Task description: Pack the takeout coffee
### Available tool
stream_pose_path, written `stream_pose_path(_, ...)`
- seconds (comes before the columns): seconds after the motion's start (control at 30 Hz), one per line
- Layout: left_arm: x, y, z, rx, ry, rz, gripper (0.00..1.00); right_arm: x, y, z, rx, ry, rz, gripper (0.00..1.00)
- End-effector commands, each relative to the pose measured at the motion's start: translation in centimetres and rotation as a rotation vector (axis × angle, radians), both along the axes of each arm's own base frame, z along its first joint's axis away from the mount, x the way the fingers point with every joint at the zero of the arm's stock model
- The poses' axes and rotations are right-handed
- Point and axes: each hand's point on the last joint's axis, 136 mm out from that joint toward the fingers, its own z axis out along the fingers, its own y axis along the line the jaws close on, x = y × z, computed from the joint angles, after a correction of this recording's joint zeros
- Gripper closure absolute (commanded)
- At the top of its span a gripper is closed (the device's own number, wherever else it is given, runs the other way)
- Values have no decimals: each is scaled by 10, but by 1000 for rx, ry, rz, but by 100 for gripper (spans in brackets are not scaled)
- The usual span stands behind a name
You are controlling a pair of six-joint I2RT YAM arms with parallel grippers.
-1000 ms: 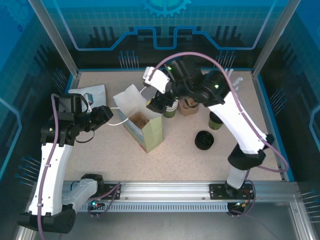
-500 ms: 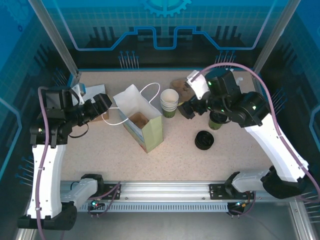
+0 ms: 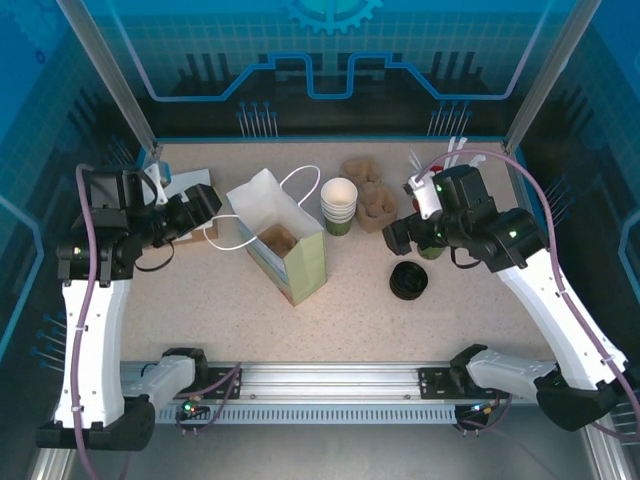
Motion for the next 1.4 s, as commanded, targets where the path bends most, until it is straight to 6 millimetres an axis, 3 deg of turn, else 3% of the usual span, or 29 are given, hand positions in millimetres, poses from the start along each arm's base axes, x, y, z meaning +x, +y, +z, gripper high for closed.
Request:
stream_pose_path(0.0,0,1,-7,19,24,-18,16,1,4,-1,42,15,-6,0)
stream_pose_path(0.33,8,2,-7,42,43,-35,16,5,7,-12,30,54,-6,0)
stream_pose_path(0.53,7,-3,-10,21,40,-63,17,6,0,-34,30,154,-44,0)
stream_pose_path(0.83,0,-2,-11,28,-14,-48,13,10,-40,-79,20,319,-194,0)
stream_pose_path(1.1,-4,-2,-14,26,-8,-51,12,25,-91,-110,-83,375,-371,0)
stream_pose_path(1.37,-6,-4,-23,23,7,-58,12,46,-106,-140,-122,441,-432,0)
